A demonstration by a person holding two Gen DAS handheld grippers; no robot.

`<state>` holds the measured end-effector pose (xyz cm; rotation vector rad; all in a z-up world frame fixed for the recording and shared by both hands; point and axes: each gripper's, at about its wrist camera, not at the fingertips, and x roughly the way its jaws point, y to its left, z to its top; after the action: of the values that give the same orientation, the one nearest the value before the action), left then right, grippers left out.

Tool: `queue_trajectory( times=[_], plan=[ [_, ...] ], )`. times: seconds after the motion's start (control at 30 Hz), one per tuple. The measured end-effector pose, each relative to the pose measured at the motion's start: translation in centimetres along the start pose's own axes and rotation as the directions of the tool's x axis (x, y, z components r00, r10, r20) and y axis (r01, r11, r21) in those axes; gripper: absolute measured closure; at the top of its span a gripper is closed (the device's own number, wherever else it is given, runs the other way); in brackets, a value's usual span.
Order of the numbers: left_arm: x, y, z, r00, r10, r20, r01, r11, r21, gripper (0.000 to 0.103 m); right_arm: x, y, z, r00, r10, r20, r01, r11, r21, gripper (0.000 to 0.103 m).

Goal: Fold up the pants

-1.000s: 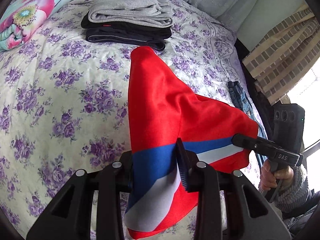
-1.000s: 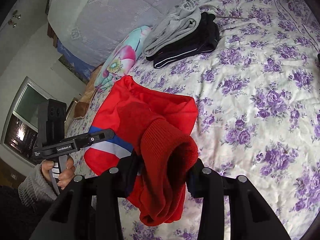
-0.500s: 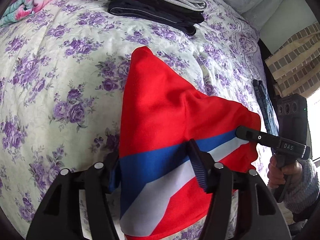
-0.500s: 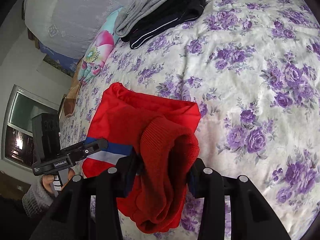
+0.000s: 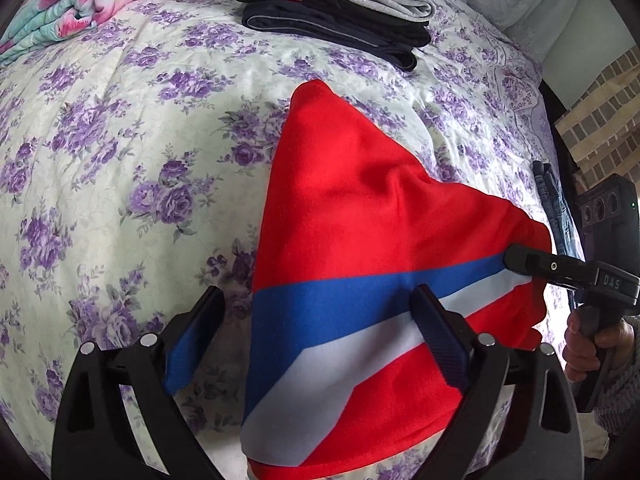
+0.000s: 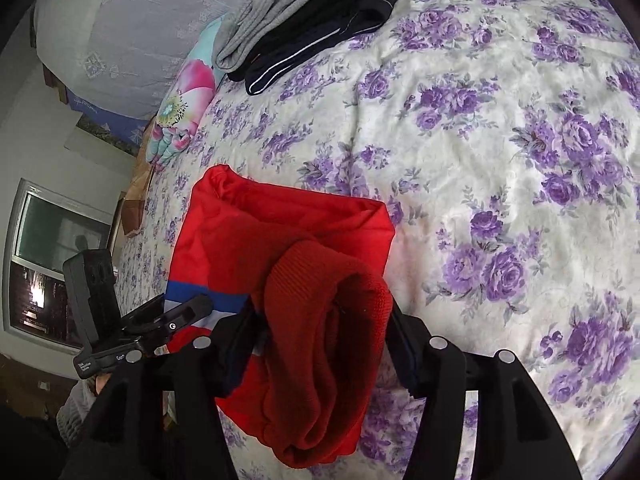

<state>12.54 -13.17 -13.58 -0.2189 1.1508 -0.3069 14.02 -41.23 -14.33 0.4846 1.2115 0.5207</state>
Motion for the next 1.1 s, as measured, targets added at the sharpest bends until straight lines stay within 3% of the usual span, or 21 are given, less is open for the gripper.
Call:
queue_trajectory(
  times=[0.27, 0.63, 1.1],
  plan=[
    [-0.4, 0.0, -0.7, 1.0, 0.013, 0.013, -0.013, 1.0, -0.008, 0.011, -0.6, 0.8, 0.2, 0.999, -0.031, 0.006, 0.031, 0.999, -0.039, 0.043],
    [-0.7, 0.1, -1.0, 1.0, 0.022, 0.015, -0.022, 1.0, -0.011, 0.01, -0.2, 0.8, 0.4, 1.0, -0.014, 0.012, 0.014, 1.0, -0.022, 0.039],
    [0.0, 0.5, -0.7, 1.0, 0.021, 0.004, -0.021, 1.0, -0.018, 0.004, -0.9, 0.5, 1.0, 0.999, 0.001, 0.032, -0.001, 1.0, -0.006, 0.027]
  ],
)
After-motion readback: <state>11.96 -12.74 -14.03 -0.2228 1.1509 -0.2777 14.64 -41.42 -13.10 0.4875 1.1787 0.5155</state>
